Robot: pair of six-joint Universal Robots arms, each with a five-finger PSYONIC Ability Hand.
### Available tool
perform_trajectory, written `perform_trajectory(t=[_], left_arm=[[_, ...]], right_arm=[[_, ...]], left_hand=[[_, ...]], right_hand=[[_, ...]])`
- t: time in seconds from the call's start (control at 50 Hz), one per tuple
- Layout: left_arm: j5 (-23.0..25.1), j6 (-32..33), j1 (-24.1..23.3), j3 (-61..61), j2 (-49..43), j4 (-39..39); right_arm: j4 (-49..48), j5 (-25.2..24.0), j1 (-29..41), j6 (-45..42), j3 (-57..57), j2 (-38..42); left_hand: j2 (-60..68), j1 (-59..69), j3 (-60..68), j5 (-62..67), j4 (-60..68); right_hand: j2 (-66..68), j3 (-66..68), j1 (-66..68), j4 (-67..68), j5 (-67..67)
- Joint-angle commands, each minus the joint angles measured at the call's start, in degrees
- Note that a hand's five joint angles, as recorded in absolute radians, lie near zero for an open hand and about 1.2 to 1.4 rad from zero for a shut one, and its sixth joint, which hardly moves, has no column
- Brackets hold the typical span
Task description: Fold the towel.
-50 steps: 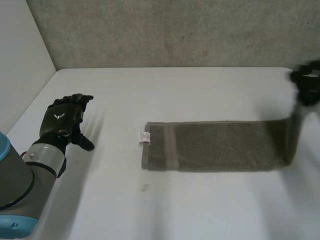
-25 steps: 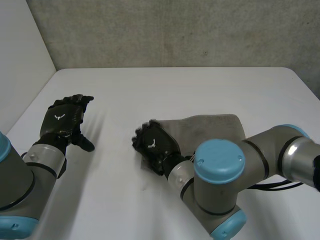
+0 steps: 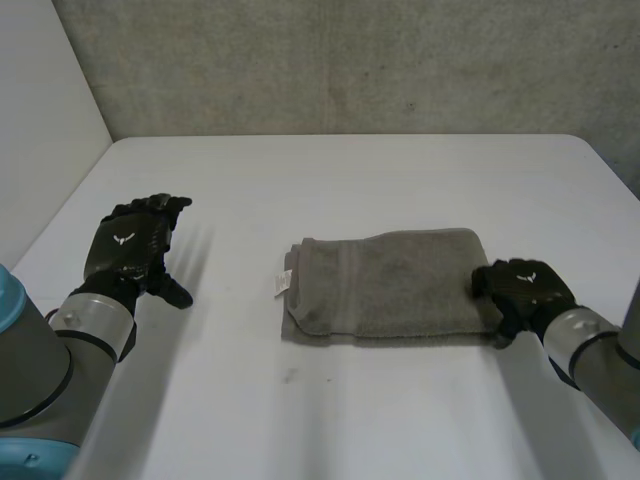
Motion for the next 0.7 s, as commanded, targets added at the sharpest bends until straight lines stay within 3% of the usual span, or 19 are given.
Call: perform_trajectory(t=[0.02, 0.14, 0.18, 0.22, 0.24, 0.28, 0.34, 0.46, 0.52, 0.54, 0.56, 0.58, 0.6, 0.66, 0.7], left_arm=[[0.0, 0.0, -0.1, -0.1, -0.1, 0.1], [-0.1, -0.1, -0.2, -0.1, 0.0, 0.1], [-0.1, -0.1, -0.2, -0.1, 0.0, 0.1], [-0.1, -0.2, -0.2, -0.1, 0.0, 0.1], [-0.1, -0.2, -0.2, -0.1, 0.1, 0.1], [-0.1, -0.2, -0.2, -0.1, 0.1, 0.1], [-0.1, -0.2, -0.3, -0.1, 0.3, 0.1], [-0.3, -0.2, -0.4, 0.5, 2.7, 0.0], [-0.2, -0.7, -0.6, 1.5, 3.8, -0.9], [-0.2, -1.3, -1.1, 2.6, 4.1, -1.3], [-0.2, -1.3, -1.1, 2.6, 4.1, -1.3], [-0.2, -2.0, -2.1, 3.6, 4.2, -2.4], [-0.2, -2.0, -2.1, 3.6, 4.2, -2.4], [-0.3, -2.6, -4.3, 7.1, 4.1, -6.0], [-0.4, -2.8, -5.3, 11.5, 3.4, -10.8]], right_arm=[[-2.8, -2.2, -2.2, -6.9, 2.3, 0.7], [-6.3, 0.9, -0.4, -9.5, -2.6, -1.6], [-6.3, 1.4, 2.1, -9.1, -4.7, -2.2], [-6.4, 1.7, 10.7, -9.3, -10.6, -1.6], [-6.4, 1.7, 10.7, -9.3, -10.6, -1.6], [-6.3, 1.9, 19.0, -10.0, -16.5, 1.8], [-5.9, 1.9, 25.5, -11.8, -22.0, 6.0], [1.8, 2.0, 34.4, -17.7, -31.0, 16.9], [5.2, 2.5, 35.5, -19.1, -33.3, 18.9], [8.2, 3.7, 35.8, -19.5, -35.8, 20.0], [10.6, 5.7, 35.8, -18.6, -37.7, 20.0], [10.6, 5.7, 35.8, -18.6, -37.7, 20.0], [11.8, 8.5, 35.7, -16.5, -38.6, 19.0], [11.4, 12.5, 35.4, -8.0, -38.5, 15.1], [11.1, 12.6, 34.4, -3.0, -37.8, 12.7]], left_hand=[[0.5, 0.1, 0.4, -1.6, 0.5], [0.5, 0.1, 0.4, -1.6, 0.5], [0.5, 0.1, 0.4, -1.6, 0.5], [0.5, 0.1, 0.4, -1.6, 0.5], [0.5, 0.1, 0.4, -1.6, 0.5], [0.5, 0.1, 0.4, -1.6, 0.5], [0.5, 0.1, 0.4, -1.6, 0.5], [0.7, 0.4, 0.6, -1.4, 0.7], [0.9, 0.5, 0.8, -1.3, 0.8], [1.1, 0.7, 0.9, -1.1, 1.0], [1.1, 0.7, 0.9, -1.1, 1.0], [1.1, 0.7, 0.9, -1.1, 1.0], [1.1, 0.7, 0.9, -1.1, 1.0], [1.2, 0.9, 1.1, -0.9, 1.2], [1.1, 0.7, 0.9, -1.1, 1.0]], right_hand=[[42.2, 42.2, 42.6, 42.5, 41.7], [42.2, 42.2, 42.6, 42.5, 41.7], [42.2, 42.2, 42.6, 42.5, 41.7], [42.2, 42.2, 42.6, 42.5, 41.7], [42.2, 42.2, 42.6, 42.5, 41.7], [42.2, 42.2, 42.6, 42.5, 41.7], [42.2, 42.2, 42.6, 42.5, 41.7], [42.2, 42.2, 42.6, 42.5, 41.7], [42.2, 42.2, 42.6, 42.5, 41.7], [33.4, 33.4, 33.8, 33.7, 32.9], [4.0, 4.1, 4.4, 4.3, 3.5], [3.7, 3.8, 4.1, 4.0, 3.2], [-24.9, -24.9, -24.5, -24.6, -25.4], [-27.8, -27.8, -27.4, -27.5, -28.3], [-27.8, -27.8, -27.4, -27.5, -28.3]])
